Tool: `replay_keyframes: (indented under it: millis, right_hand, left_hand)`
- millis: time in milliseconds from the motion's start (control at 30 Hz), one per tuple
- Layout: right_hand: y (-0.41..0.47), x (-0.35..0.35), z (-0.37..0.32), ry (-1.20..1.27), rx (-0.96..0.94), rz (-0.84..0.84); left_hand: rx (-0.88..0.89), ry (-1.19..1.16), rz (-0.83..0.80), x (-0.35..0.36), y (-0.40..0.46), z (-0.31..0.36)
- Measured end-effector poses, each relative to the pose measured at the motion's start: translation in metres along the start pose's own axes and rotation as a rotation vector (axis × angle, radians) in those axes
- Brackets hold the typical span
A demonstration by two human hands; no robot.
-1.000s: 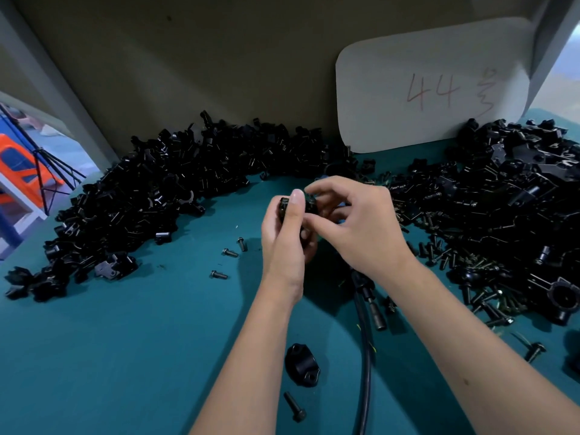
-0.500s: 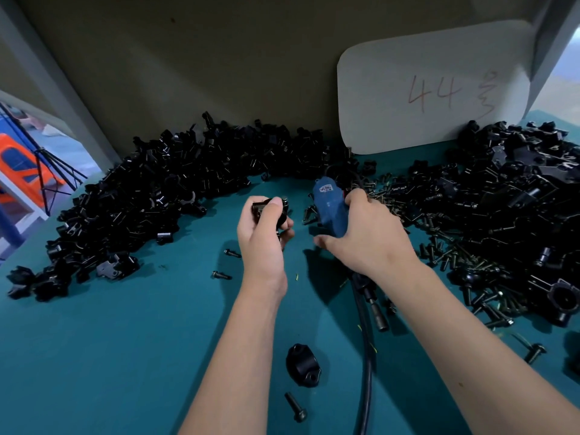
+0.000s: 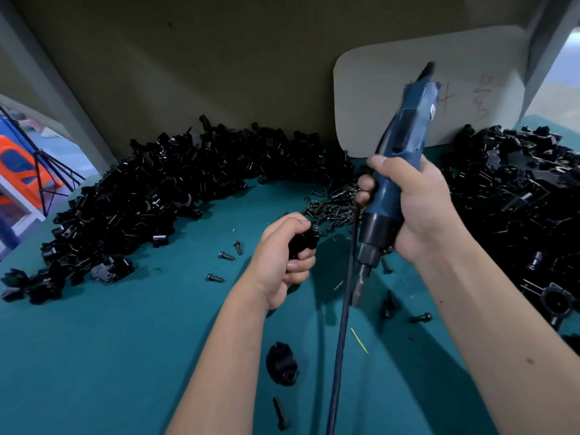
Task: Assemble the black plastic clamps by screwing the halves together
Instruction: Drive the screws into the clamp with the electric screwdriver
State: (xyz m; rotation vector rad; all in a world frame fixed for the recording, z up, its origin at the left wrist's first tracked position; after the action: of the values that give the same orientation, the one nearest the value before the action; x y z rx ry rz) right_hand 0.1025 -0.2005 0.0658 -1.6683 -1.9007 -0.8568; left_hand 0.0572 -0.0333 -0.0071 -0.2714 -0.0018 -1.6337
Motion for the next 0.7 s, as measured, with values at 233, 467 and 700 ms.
replay_keyframes:
  millis: [233, 467, 700]
  right_hand:
    - [-0.005, 0.011, -0.015, 0.214, 0.02, 0.016]
    - [-0.002, 0.002, -0.022, 0.153, 0.166, 0.218]
    - [-0.009, 0.0, -0.006, 0.314, 0.473, 0.248]
  left_hand:
    - [-0.037, 0.108, -0.02, -0.005, -0.003, 0.001]
    - [-0.09, 0.29, -0.064, -0.005, -0.004, 0.0]
    - [-0.105, 0.299, -0.073, -0.003, -0.005, 0.0]
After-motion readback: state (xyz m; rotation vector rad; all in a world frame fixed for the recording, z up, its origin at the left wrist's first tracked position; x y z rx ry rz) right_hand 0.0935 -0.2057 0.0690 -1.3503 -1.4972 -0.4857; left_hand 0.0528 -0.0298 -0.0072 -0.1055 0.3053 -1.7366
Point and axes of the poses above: each hand's wrist, its own y-axis towards the middle knuckle, its own x-axis out of the palm, z = x × y, the point moved 7 cm from there along y, towards the middle knuckle, and after that the axes turned 12 degrees about y, right-handed, at the moved point
